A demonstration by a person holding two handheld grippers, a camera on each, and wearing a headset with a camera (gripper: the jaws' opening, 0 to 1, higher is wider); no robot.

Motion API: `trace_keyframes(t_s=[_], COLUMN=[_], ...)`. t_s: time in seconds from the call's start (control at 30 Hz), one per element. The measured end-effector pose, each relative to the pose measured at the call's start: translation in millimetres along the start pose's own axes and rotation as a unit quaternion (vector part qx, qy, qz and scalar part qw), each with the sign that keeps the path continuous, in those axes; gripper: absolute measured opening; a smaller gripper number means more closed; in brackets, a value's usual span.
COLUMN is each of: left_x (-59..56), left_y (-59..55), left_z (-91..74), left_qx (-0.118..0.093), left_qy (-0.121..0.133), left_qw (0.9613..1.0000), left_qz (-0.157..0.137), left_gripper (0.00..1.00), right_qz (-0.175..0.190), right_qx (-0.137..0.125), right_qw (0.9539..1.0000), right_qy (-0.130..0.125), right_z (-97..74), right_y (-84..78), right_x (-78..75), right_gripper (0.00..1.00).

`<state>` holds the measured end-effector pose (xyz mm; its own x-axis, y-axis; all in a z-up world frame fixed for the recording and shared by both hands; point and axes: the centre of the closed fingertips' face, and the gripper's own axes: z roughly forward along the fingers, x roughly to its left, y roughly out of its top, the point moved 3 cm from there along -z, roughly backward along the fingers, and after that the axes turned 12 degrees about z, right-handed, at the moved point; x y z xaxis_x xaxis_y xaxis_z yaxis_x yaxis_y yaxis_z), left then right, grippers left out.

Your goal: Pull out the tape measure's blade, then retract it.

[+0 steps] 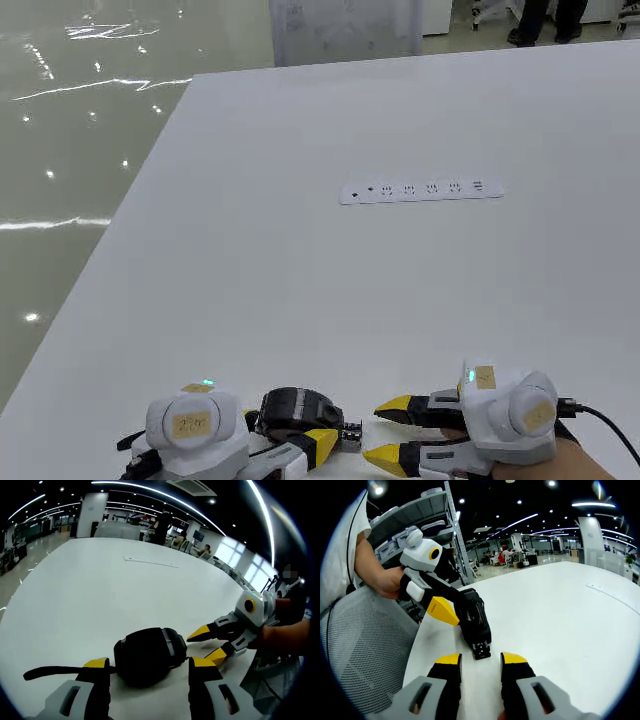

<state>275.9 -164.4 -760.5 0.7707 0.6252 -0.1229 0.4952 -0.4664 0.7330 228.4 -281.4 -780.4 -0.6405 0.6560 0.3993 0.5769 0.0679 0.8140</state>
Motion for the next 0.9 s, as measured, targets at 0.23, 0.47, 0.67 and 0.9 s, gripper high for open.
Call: trace_keyframes(t_s=[0.23, 0.47, 0.67, 0.9], left_x=[1.7, 1.6, 6.5, 14.0], left_y=[1.3, 7.0, 8.4, 9.5], left_z=[-4.8, -12.9, -22.0, -33.4], left_qx=[-0.003, -0.012, -0.020, -0.028], left_qy=[-0.024, -0.048, -0.059, -0.072], left_qw=[0.9996, 0.9984, 0.9973, 0.9959], left_qz=[0.014, 0.028, 0.039, 0.048], left_gripper=[0.62, 0.68, 0.71, 0.72], right_qz=[0.016, 0.019, 0.020, 0.026], right_qx=[0.007, 0.007, 0.006, 0.003], right_qw=[0.9998, 0.9996, 0.9993, 0.9985], right_qy=[-0.007, -0.019, -0.030, -0.048], right_z=[-10.1, -22.9, -31.8, -44.0], right_y=[-0.5, 2.7, 5.3, 8.0], right_x=[2.9, 8.4, 10.7, 12.9], right_gripper=[0.34, 0.39, 0.42, 0.48])
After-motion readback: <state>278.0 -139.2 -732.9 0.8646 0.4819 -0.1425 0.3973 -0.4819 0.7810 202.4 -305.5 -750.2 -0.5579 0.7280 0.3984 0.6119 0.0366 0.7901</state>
